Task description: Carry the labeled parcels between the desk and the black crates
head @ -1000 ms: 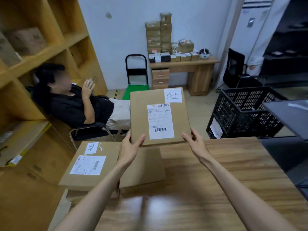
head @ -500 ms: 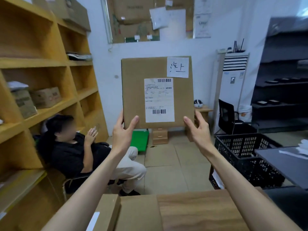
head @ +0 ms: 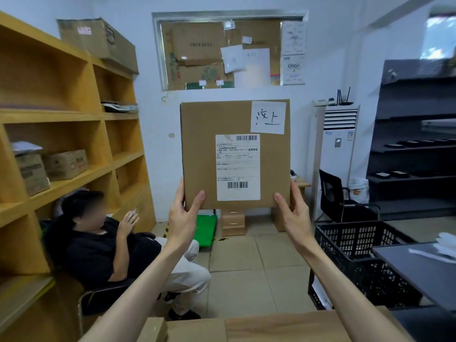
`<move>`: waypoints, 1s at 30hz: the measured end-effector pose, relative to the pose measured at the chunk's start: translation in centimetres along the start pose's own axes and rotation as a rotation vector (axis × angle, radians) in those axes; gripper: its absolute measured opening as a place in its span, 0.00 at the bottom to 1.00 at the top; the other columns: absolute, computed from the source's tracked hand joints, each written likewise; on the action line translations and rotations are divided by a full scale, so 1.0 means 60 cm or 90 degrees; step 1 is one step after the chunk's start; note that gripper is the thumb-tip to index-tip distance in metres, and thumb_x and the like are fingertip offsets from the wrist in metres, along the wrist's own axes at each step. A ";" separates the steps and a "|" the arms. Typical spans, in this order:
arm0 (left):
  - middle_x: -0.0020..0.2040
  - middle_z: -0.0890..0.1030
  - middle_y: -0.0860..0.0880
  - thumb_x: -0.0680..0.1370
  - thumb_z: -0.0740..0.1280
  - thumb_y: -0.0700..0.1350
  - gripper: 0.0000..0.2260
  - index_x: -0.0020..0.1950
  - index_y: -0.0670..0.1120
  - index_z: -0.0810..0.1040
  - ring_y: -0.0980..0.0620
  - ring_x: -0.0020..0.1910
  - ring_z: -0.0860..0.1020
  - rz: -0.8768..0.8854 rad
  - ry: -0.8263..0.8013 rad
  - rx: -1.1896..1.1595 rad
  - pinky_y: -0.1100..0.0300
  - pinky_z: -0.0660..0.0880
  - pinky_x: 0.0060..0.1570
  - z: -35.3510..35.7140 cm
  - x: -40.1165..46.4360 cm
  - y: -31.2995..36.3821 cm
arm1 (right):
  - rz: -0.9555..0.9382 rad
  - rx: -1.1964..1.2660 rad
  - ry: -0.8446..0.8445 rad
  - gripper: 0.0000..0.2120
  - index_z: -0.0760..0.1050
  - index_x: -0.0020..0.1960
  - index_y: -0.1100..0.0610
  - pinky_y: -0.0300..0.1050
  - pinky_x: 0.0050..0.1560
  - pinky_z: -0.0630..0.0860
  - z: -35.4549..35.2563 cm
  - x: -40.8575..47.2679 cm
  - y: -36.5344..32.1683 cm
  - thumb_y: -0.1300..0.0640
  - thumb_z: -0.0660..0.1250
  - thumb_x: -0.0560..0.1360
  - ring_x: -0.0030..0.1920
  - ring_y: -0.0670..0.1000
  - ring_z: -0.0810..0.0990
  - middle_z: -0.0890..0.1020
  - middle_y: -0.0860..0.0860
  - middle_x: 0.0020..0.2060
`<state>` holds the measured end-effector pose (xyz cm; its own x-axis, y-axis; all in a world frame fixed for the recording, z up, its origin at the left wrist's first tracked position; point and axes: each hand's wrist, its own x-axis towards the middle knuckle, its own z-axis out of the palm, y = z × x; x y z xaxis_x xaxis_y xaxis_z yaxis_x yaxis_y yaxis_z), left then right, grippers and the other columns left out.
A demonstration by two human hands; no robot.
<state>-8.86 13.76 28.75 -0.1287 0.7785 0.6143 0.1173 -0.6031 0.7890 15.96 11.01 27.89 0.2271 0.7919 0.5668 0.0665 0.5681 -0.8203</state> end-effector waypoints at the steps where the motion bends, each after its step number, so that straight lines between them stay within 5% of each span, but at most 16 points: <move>1: 0.73 0.74 0.53 0.80 0.66 0.54 0.31 0.81 0.50 0.61 0.57 0.69 0.74 0.000 -0.002 0.000 0.69 0.72 0.65 0.001 0.000 0.001 | 0.000 0.001 0.001 0.34 0.58 0.80 0.51 0.54 0.75 0.67 -0.001 -0.001 -0.001 0.47 0.66 0.78 0.71 0.44 0.71 0.73 0.45 0.72; 4: 0.72 0.75 0.54 0.80 0.66 0.54 0.31 0.81 0.51 0.61 0.59 0.69 0.74 0.001 -0.007 0.001 0.63 0.72 0.68 0.007 -0.001 0.006 | -0.005 0.001 0.009 0.34 0.59 0.80 0.51 0.54 0.75 0.67 -0.006 -0.002 -0.003 0.47 0.66 0.78 0.71 0.44 0.72 0.74 0.45 0.71; 9: 0.71 0.76 0.54 0.81 0.67 0.51 0.29 0.81 0.49 0.62 0.67 0.64 0.75 -0.013 -0.004 0.001 0.70 0.73 0.63 0.016 -0.006 0.007 | -0.008 -0.017 0.014 0.33 0.60 0.80 0.50 0.54 0.75 0.66 -0.018 -0.005 -0.007 0.46 0.66 0.78 0.72 0.44 0.71 0.74 0.44 0.71; 18: 0.71 0.76 0.53 0.81 0.67 0.52 0.30 0.81 0.50 0.62 0.65 0.65 0.75 -0.016 0.000 0.011 0.69 0.73 0.64 0.016 -0.005 0.010 | 0.000 -0.027 -0.004 0.35 0.58 0.80 0.47 0.57 0.74 0.67 -0.021 -0.003 -0.011 0.41 0.67 0.77 0.72 0.45 0.70 0.73 0.44 0.72; 24: 0.72 0.75 0.52 0.81 0.67 0.52 0.30 0.81 0.49 0.63 0.58 0.68 0.75 -0.025 0.012 0.026 0.58 0.73 0.69 -0.012 -0.006 0.027 | -0.013 -0.032 -0.014 0.33 0.59 0.80 0.50 0.53 0.74 0.68 0.002 0.002 -0.012 0.45 0.65 0.78 0.70 0.44 0.73 0.75 0.44 0.70; 28: 0.72 0.74 0.57 0.82 0.66 0.53 0.29 0.81 0.52 0.61 0.57 0.68 0.74 -0.013 0.027 0.073 0.67 0.75 0.62 -0.075 -0.007 0.051 | -0.012 -0.015 -0.034 0.33 0.61 0.79 0.50 0.55 0.73 0.69 0.064 0.002 -0.015 0.45 0.66 0.77 0.70 0.45 0.73 0.75 0.45 0.70; 30: 0.73 0.74 0.57 0.80 0.67 0.59 0.32 0.82 0.56 0.59 0.56 0.69 0.74 -0.006 0.061 0.078 0.52 0.75 0.68 -0.126 -0.006 0.055 | -0.011 0.002 -0.059 0.35 0.61 0.79 0.50 0.57 0.73 0.69 0.106 -0.001 -0.019 0.43 0.68 0.75 0.71 0.47 0.72 0.74 0.47 0.71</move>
<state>-15.90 10.19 31.22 -0.2231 0.7604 0.6100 0.2342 -0.5656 0.7907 9.66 11.73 29.29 0.1345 0.7996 0.5853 0.0659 0.5821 -0.8104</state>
